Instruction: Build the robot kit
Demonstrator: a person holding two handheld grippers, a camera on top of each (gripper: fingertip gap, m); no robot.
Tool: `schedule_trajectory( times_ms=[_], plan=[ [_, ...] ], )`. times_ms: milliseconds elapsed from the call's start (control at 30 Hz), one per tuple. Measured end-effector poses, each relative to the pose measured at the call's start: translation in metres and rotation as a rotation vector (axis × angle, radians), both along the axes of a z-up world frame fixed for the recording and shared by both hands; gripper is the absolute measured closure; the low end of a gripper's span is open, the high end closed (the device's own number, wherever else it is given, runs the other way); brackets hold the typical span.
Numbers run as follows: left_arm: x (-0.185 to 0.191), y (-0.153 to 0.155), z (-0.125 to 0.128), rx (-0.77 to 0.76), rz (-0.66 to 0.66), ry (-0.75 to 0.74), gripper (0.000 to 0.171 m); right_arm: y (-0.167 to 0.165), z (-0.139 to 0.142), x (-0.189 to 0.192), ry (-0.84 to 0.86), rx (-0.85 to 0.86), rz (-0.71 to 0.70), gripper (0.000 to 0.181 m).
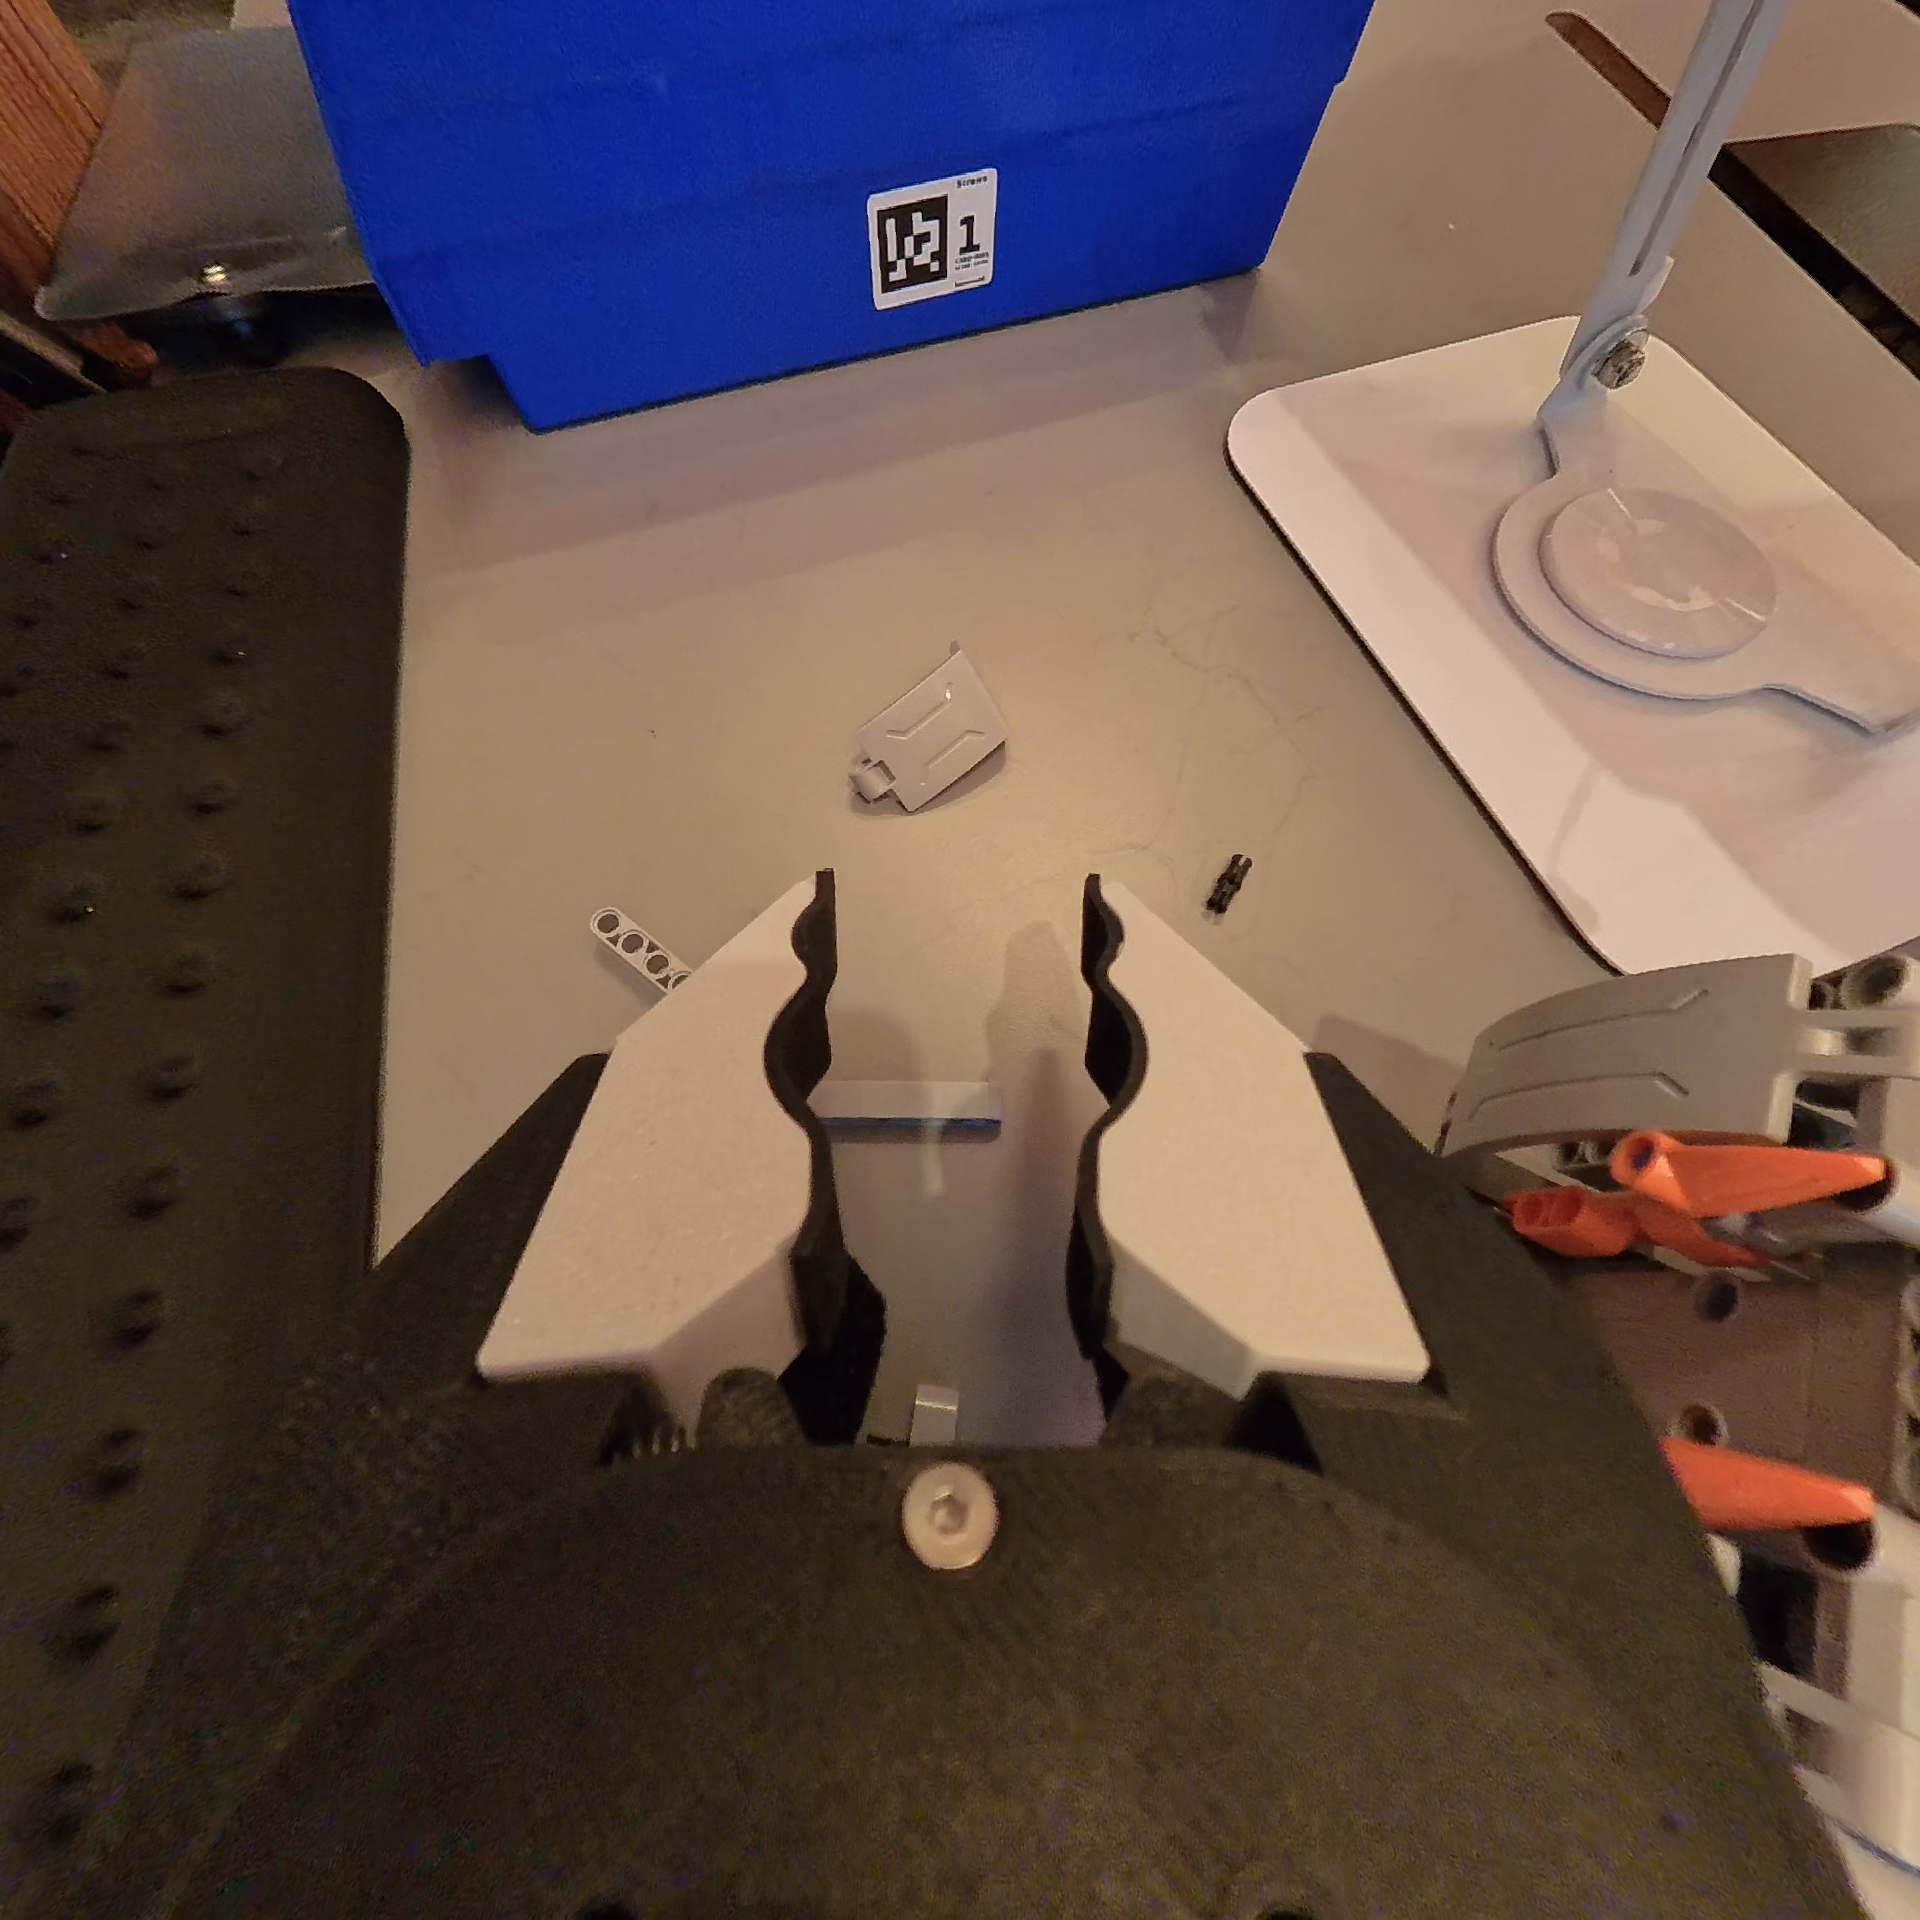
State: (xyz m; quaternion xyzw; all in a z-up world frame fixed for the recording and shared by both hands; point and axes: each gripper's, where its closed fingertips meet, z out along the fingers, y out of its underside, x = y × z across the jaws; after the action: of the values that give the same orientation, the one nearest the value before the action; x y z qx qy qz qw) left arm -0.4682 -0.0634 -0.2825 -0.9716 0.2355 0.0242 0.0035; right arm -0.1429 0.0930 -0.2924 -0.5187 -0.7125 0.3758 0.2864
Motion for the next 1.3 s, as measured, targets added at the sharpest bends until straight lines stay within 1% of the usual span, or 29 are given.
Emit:
schedule_trajectory(
  times_ms=[33, 67, 100, 167, 367, 467, 533, 567, 667, 733, 767, 800, 867, 933, 1000, 1167, 1267, 1300],
  plan=[
    [-0.005, -0.006, -0.001, -0.028, 0.004, 0.023, 0.153, 0.0, 0.0, 0.0, -0.001, -0.001, 0.0, 0.136],
    [-0.008, -0.009, -0.002, -0.044, 0.002, 0.045, 0.158, 0.0, 0.0, 0.0, 0.001, -0.001, 0.0, 0.136],
    [-0.004, -0.011, -0.003, -0.057, -0.008, 0.031, 0.16, 0.0, 0.001, 0.0, 0.003, 0.0, 0.0, 0.136],
    [-0.002, -0.011, -0.006, -0.07, -0.037, 0.043, 0.16, 0.0, 0.001, 0.0, 0.003, -0.001, -0.001, 0.136],
    [0.008, -0.015, -0.027, -0.173, -0.056, 0.044, 0.16, 0.0, 0.001, 0.0, 0.004, -0.003, 0.0, 0.136],
    [0.007, -0.012, -0.033, -0.181, -0.05, 0.06, 0.16, 0.0, 0.002, 0.0, 0.006, -0.006, 0.002, 0.136],
    [-0.003, -0.009, -0.034, -0.173, -0.025, 0.108, 0.161, -0.001, 0.003, 0.0, 0.008, -0.006, 0.002, 0.137],
    [-0.004, -0.01, -0.035, -0.181, -0.015, 0.104, 0.16, -0.001, 0.003, 0.0, 0.008, -0.007, 0.003, 0.136],
    [-0.013, -0.001, -0.035, -0.135, 0.011, 0.126, 0.161, -0.001, 0.003, 0.0, 0.01, -0.01, 0.003, 0.137],
    [-0.021, 0.008, -0.03, -0.081, 0.022, 0.156, 0.163, -0.001, 0.003, 0.0, 0.01, -0.011, 0.002, 0.137],
    [-0.023, 0.013, -0.026, -0.05, 0.037, 0.155, 0.163, 0.0, 0.003, 0.0, 0.01, -0.013, 0.001, 0.137],
    [-0.021, 0.014, -0.023, -0.04, 0.047, 0.124, 0.163, 0.0, 0.003, 0.0, 0.009, -0.015, 0.001, 0.137],
    [-0.024, 0.014, -0.018, -0.029, 0.049, 0.114, 0.164, 0.0, 0.002, 0.0, 0.007, -0.019, 0.001, 0.137],
    [-0.018, 0.007, -0.02, -0.07, 0.026, 0.08, 0.163, 0.0, 0.001, 0.0, 0.005, -0.021, 0.0, 0.137],
    [-0.016, 0.002, -0.023, -0.107, -0.017, 0.1, 0.162, 0.0, 0.001, 0.0, 0.004, -0.024, 0.001, 0.137],
    [-0.007, -0.012, -0.036, -0.226, -0.033, 0.076, 0.157, -0.001, 0.001, 0.0, 0.003, -0.025, 0.005, 0.137],
    [-0.002, -0.013, -0.039, -0.249, -0.045, 0.073, 0.158, -0.001, 0.001, 0.0, 0.003, -0.027, 0.005, 0.137],
    [0.0, -0.012, -0.039, -0.243, -0.053, 0.069, 0.161, -0.001, 0.001, 0.0, 0.002, -0.028, 0.005, 0.137]
  ],
)
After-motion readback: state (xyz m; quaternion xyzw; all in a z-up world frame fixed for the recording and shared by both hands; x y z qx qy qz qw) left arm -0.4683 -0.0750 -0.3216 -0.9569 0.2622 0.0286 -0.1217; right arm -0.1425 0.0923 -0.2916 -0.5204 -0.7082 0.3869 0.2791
